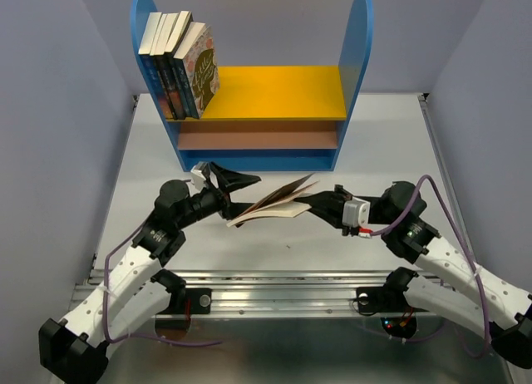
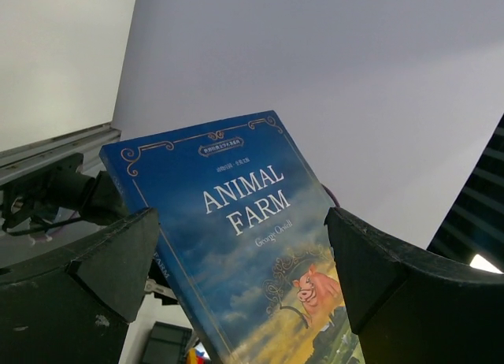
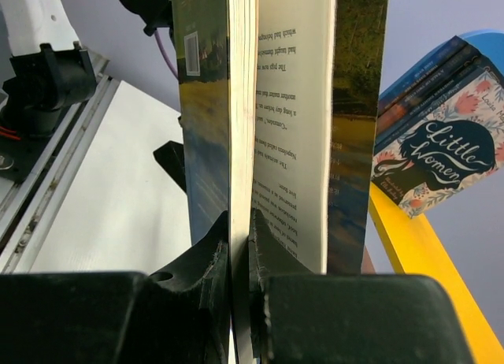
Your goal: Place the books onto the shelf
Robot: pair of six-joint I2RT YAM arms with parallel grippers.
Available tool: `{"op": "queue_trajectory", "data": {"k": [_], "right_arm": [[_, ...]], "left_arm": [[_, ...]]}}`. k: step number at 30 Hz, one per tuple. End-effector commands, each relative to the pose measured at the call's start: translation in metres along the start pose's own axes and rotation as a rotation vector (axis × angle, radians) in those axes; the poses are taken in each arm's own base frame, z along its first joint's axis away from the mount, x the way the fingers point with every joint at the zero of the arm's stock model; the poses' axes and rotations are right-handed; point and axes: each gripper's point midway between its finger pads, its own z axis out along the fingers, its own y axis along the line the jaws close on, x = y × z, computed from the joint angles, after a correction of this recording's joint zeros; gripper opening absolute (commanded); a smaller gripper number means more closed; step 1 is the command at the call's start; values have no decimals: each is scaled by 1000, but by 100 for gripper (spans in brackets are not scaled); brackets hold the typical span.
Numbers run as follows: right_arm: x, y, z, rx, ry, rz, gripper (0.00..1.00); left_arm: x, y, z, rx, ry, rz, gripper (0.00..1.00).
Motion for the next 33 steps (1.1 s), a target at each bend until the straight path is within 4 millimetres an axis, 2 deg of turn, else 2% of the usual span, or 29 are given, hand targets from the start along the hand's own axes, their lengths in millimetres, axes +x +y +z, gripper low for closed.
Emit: {"op": "queue_trajectory", "data": {"k": [1,4,11,15,23,25,28,29,30,32,33], "right_arm": [[-45,-37,5,92,-114,-150,1],[-45,-46,4,117,-85,-177,1],[-40,-47,-1,137,-48,-212,1],[-46,-44,1,112,-75,-209,1],[-27,-28,18,53,-101,-131,1],[-29,-22,25,54,-125,-127,1],[-27,-19,33,45,-126,-112,1],[-24,-18,34,42,-121,-104,1],[-22,-16,34,38,-115,-97,1],[-19,-15,31,45,-102,-81,1],[-22,-15,27,58,-102,-82,1]], "left_arm": [[7,-10,-1,19,21,30,99],[4,4,0,-22,14,11,99],[-1,10,1,-70,-16,6,99],[-1,3,3,-62,-15,16,99],[1,-10,6,-39,-23,21,99],[3,-13,7,-29,-14,21,99],[3,-12,9,-24,-13,19,94],[3,-12,9,-21,-11,18,85],[4,-12,9,-13,-6,22,52],[3,-5,8,-12,-3,7,29],[2,-5,8,-2,-4,7,10]]}}
